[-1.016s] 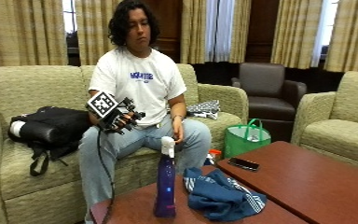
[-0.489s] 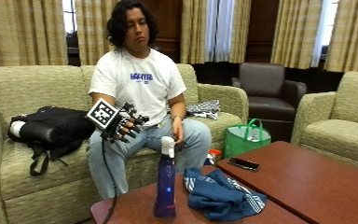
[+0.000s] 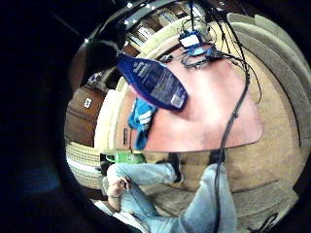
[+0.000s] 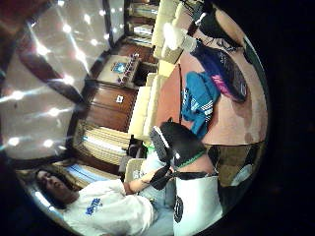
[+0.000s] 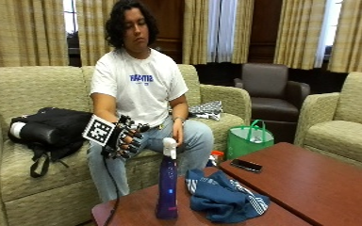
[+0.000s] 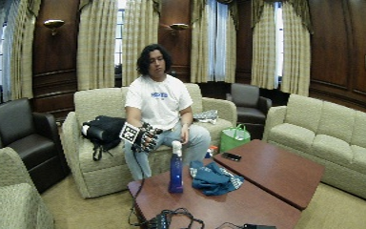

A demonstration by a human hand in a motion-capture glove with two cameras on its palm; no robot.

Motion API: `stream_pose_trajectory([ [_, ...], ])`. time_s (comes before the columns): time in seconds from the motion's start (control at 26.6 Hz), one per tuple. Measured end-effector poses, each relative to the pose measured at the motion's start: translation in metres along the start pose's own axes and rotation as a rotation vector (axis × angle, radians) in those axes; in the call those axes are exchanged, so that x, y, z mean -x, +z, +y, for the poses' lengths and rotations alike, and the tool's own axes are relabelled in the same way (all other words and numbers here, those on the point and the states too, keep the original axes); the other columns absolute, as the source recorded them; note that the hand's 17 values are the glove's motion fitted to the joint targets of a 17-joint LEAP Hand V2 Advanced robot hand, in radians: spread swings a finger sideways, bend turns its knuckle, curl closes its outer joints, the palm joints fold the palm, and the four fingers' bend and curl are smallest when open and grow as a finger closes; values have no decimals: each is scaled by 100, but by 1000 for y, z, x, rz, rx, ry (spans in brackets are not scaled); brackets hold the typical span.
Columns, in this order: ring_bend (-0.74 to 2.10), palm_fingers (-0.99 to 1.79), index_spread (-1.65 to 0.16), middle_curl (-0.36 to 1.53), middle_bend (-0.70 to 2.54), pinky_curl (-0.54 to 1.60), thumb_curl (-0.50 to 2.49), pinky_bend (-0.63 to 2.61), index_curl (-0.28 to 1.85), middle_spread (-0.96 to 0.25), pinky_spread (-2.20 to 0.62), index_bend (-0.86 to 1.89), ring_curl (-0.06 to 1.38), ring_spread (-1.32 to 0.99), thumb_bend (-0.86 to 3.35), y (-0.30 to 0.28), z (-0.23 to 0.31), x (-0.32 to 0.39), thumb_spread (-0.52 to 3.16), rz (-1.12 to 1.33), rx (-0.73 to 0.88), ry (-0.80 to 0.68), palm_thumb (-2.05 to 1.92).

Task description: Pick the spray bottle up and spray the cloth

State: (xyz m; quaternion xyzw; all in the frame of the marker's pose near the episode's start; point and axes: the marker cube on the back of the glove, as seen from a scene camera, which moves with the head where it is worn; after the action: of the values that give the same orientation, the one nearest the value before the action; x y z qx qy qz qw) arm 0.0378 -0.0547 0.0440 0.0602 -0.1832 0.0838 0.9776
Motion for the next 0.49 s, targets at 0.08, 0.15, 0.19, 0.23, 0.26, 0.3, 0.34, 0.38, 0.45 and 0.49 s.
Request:
stream_pose_trajectory([
  [0.08, 44, 68, -37, 35, 22, 30, 26, 21, 26, -14, 16, 13, 34, -18, 2, 4, -4, -4, 107, 9, 27, 18, 54],
  [0.15, 44, 69, -37, 35, 22, 31, 27, 22, 26, -14, 15, 12, 34, -18, 1, 9, -12, -7, 107, 25, 55, 28, 55],
  [0.19, 44, 70, -37, 35, 22, 30, 27, 21, 26, -14, 15, 13, 34, -18, 0, 12, -16, -8, 107, 32, 65, 32, 55],
  [0.23, 43, 70, -37, 36, 22, 31, 27, 21, 26, -14, 15, 13, 34, -18, 0, 15, -20, -10, 107, 37, 73, 36, 56],
  [0.26, 44, 70, -37, 36, 22, 31, 28, 21, 26, -14, 15, 13, 35, -18, 0, 18, -23, -12, 107, 40, 81, 38, 56],
  [0.3, 44, 70, -37, 36, 21, 31, 28, 21, 26, -14, 14, 13, 35, -18, -1, 22, -26, -14, 107, 41, 88, 41, 56],
  [0.34, 43, 70, -37, 36, 22, 31, 28, 21, 27, -14, 14, 13, 35, -18, -1, 25, -29, -16, 107, 40, 96, 45, 56],
  [0.38, 43, 70, -37, 36, 22, 31, 28, 21, 27, -14, 14, 13, 35, -18, -1, 29, -32, -18, 107, 38, 104, 50, 57],
  [0.45, 43, 71, -37, 37, 21, 32, 28, 21, 27, -14, 14, 13, 35, -18, -2, 36, -38, -22, 107, 26, 122, 57, 57],
  [0.49, 43, 71, -37, 37, 21, 32, 28, 20, 27, -15, 14, 13, 35, -18, -2, 40, -41, -25, 107, 13, 127, 65, 57],
])
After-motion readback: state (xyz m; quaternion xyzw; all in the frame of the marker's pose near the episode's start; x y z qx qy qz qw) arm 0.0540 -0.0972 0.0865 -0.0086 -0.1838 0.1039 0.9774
